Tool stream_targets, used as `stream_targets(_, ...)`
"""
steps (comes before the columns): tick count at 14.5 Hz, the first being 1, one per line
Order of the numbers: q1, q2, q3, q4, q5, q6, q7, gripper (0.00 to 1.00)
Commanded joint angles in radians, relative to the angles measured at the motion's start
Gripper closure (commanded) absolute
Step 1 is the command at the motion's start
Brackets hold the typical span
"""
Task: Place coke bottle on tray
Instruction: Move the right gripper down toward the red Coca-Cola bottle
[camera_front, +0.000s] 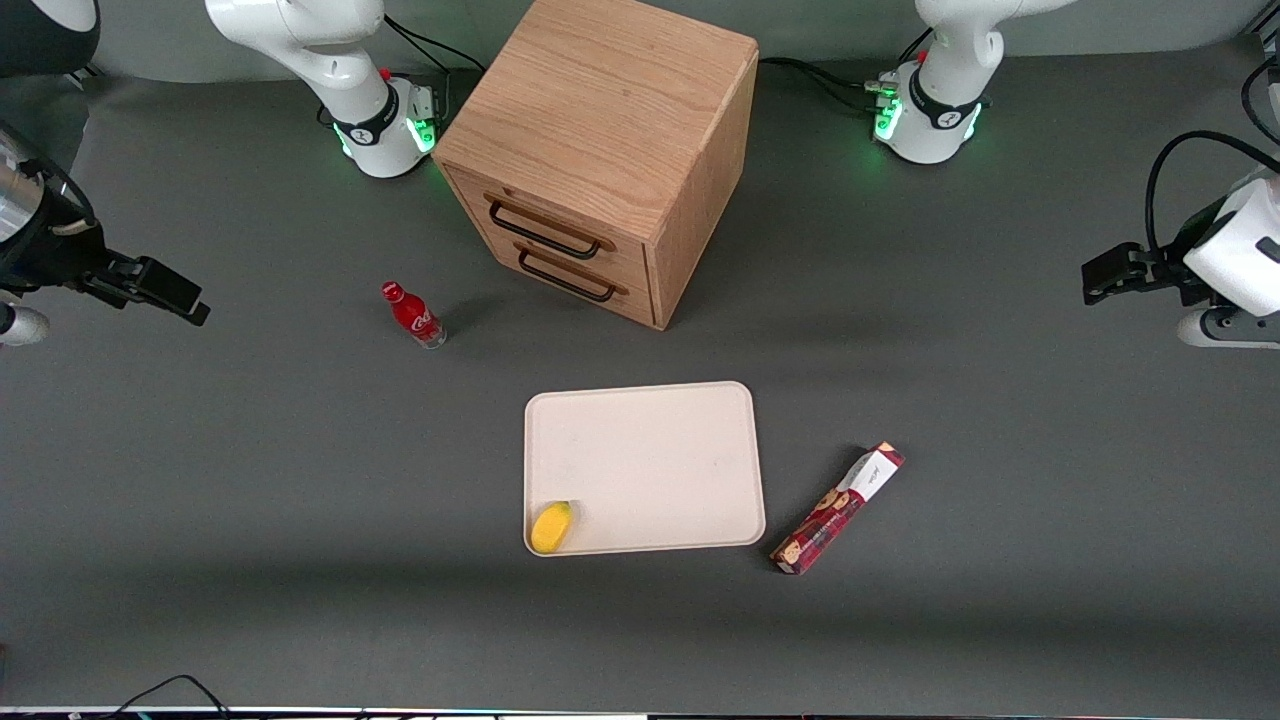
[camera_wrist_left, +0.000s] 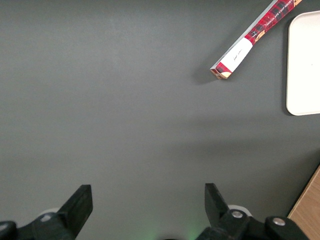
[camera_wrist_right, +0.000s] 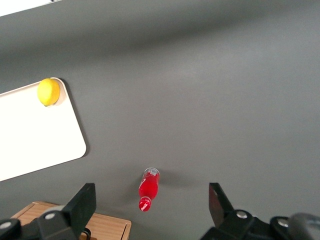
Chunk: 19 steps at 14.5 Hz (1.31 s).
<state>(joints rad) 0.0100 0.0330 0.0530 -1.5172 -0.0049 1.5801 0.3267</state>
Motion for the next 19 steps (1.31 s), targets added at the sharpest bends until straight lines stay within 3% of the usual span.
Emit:
stream_targets(1, 0.010, 0.010, -0.002, 0.038, -0.015, -0.037, -0.008, 0.00)
stream_targets(5, 0.015, 0.007, 0.011, 0.032, -0.007, -0.078, -0.014, 0.00)
stream_targets(9, 0.015, -0.045, 0.155, -0.136, 0.012, -0.132, 0.012, 0.00)
stream_targets(11, 0.015, -0.103, 0.163, -0.307, 0.051, -0.028, 0.061, 0.00)
stream_targets(15, 0.015, -0.240, 0.195, -0.708, 0.051, 0.304, 0.063, 0.00)
stream_targets(19, 0.016, -0.248, 0.217, -0.924, 0.051, 0.578, 0.081, 0.00)
